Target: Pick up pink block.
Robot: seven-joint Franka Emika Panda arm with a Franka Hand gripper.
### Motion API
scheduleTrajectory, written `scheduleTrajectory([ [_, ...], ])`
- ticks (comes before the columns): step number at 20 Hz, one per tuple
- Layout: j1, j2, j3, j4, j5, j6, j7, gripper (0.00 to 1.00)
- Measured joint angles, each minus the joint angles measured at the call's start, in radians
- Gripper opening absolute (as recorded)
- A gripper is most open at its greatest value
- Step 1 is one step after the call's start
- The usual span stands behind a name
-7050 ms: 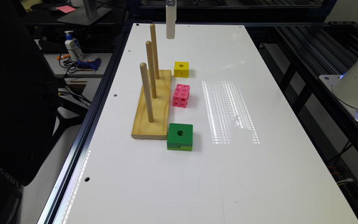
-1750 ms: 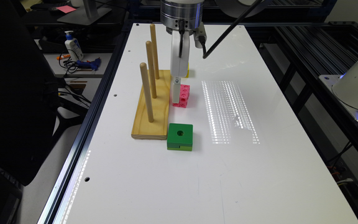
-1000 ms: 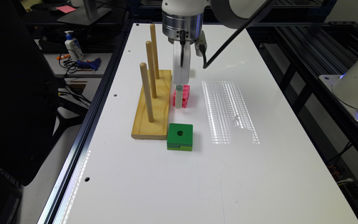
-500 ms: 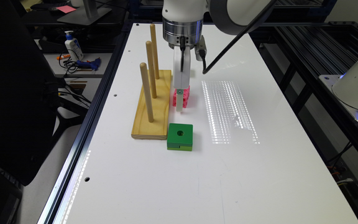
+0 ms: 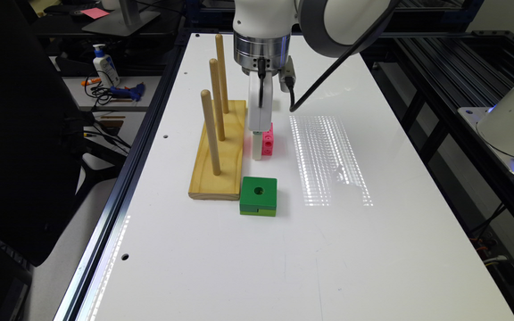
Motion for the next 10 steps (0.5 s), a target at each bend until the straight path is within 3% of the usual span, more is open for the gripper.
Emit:
scheduleTrajectory([
  [10, 0.0, -0.019, 0.0, 0.0, 0.0, -0.012, 0.0, 0.0],
])
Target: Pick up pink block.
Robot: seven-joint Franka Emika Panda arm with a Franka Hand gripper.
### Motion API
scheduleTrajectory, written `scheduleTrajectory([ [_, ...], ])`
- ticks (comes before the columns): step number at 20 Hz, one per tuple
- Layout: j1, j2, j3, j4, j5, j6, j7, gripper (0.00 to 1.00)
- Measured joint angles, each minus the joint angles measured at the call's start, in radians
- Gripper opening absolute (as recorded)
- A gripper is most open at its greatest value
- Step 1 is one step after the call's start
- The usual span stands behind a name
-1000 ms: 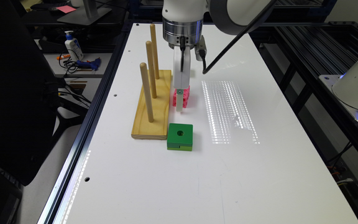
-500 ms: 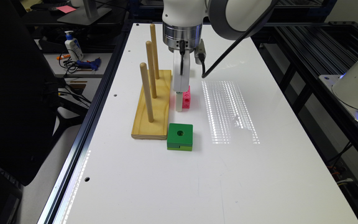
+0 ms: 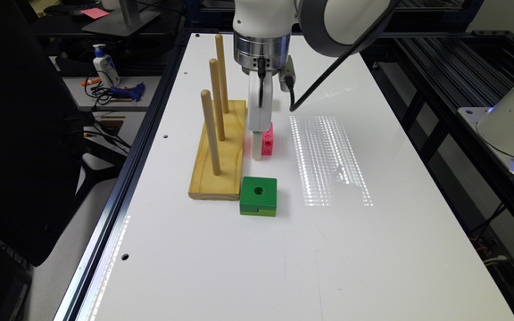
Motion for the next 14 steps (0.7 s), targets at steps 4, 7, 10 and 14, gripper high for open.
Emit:
scheduleTrajectory([
  [4, 0.0, -0.023, 0.0, -0.001, 0.0, -0.021, 0.0, 0.0],
  [7, 0.0, -0.048, 0.0, -0.002, 0.0, -0.04, 0.0, 0.0],
  [10, 0.0, -0.096, 0.001, -0.003, 0.0, -0.089, 0.0, 0.0],
  [14, 0.0, -0.154, 0.001, -0.004, 0.0, -0.145, 0.0, 0.0],
])
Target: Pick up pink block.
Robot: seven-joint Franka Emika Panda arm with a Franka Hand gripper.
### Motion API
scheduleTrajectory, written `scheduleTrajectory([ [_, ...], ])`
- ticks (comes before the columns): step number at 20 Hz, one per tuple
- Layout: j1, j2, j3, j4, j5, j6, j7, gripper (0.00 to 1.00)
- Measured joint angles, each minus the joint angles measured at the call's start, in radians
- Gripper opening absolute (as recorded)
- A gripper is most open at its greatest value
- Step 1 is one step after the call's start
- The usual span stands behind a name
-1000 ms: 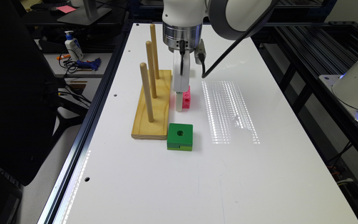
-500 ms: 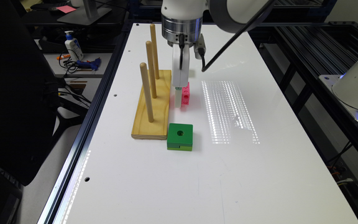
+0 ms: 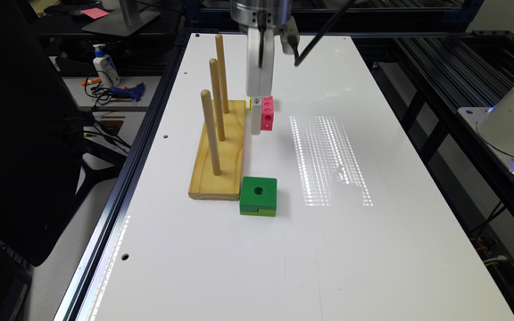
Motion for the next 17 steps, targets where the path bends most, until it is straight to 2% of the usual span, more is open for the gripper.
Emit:
scheduleTrajectory([
  [10, 0.0, -0.132, 0.001, 0.0, 0.0004, -0.126, 0.0, 0.0],
  [17, 0.0, -0.165, 0.001, 0.002, 0.0005, -0.151, 0.0, 0.0],
])
